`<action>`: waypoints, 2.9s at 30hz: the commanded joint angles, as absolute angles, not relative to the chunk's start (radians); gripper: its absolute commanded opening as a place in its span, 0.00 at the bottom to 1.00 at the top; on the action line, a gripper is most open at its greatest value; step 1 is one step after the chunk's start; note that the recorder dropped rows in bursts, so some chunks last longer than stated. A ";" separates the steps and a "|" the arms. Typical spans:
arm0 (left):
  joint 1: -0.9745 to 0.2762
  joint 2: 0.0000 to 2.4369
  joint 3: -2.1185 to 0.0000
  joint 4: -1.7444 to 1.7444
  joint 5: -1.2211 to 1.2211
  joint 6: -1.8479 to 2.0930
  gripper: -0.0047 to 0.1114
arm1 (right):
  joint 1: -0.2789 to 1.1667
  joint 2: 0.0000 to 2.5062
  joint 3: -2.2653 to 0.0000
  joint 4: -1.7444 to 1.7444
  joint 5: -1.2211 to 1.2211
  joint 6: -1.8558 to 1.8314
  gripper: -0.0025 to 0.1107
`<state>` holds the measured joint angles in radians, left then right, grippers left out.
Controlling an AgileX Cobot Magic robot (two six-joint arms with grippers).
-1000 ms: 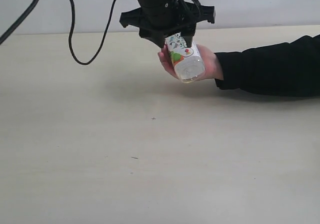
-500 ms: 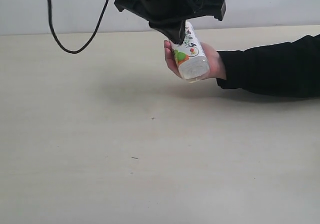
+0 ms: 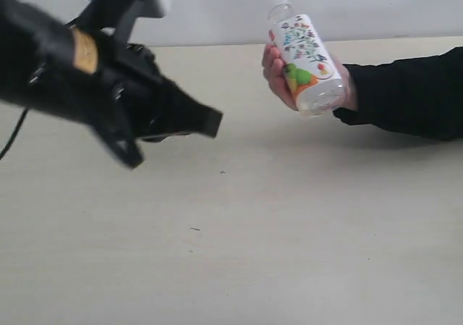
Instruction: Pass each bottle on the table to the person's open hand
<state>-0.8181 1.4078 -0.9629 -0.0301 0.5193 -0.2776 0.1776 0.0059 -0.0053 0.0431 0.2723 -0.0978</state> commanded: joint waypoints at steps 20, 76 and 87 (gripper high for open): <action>-0.818 0.996 -0.554 -0.035 0.435 -0.286 0.04 | 0.175 0.000 0.000 0.047 0.268 -0.102 0.02; -0.240 0.000 0.000 0.068 0.365 -0.188 0.04 | 0.175 0.000 0.000 0.047 0.268 -0.102 0.02; -0.240 0.000 0.000 0.068 0.365 -0.188 0.04 | 0.175 0.000 0.000 0.047 0.268 -0.102 0.02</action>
<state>-0.2435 0.0044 0.0007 0.0641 0.3670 -0.1914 0.1776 0.0059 -0.0053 0.0431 0.2723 -0.0978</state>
